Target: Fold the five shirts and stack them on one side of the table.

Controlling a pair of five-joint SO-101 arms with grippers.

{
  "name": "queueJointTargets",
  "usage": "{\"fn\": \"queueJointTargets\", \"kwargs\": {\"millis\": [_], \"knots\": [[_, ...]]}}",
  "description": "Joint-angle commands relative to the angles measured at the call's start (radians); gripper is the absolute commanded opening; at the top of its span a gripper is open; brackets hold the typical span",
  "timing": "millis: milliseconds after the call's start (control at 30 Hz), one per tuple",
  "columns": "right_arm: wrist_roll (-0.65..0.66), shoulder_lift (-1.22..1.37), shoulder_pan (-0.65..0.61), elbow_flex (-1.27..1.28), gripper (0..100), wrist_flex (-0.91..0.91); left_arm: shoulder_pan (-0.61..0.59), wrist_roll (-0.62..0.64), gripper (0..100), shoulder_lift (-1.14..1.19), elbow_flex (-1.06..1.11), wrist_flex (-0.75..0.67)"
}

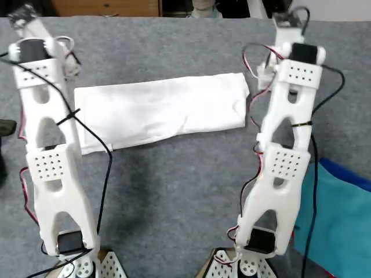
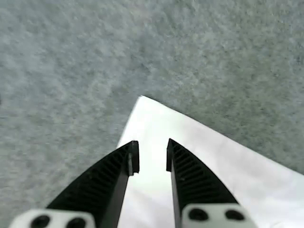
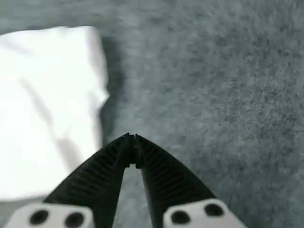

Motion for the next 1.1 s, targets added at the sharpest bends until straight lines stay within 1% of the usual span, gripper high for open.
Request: {"fn": "queueJointTargets", "kwargs": {"millis": [0,100,200,333,433,533,633,1000,1067], "knots": [[-0.008,0.105,0.059,-0.064,0.5,-0.109,-0.043,-0.081,12,-0.077,0.075,0.029],[-0.011,0.182,0.101,-0.183,0.5,-0.114,-0.066,-0.117,17,-0.143,0.301,0.029],[-0.012,0.251,0.124,-0.306,0.5,-0.11,-0.095,-0.138,17,-0.22,0.47,0.026],[-0.011,0.329,0.11,-0.464,0.5,-0.063,-0.091,-0.183,18,-0.268,0.568,0.008],[-0.008,0.34,0.104,-0.467,0.5,-0.066,-0.063,-0.186,19,-0.243,0.605,-0.06],[-0.009,0.332,0.11,-0.467,0.5,-0.066,-0.038,-0.178,22,-0.191,0.623,-0.115],[-0.009,0.332,0.11,-0.467,0.5,-0.066,-0.026,-0.178,23,-0.13,0.611,-0.137],[-0.009,0.331,0.111,-0.467,0.5,-0.074,-0.028,-0.178,22,0.088,0.463,-0.133],[-0.009,0.331,0.111,-0.467,0.5,-0.074,-0.026,-0.178,21,0.119,0.451,-0.132]]}}
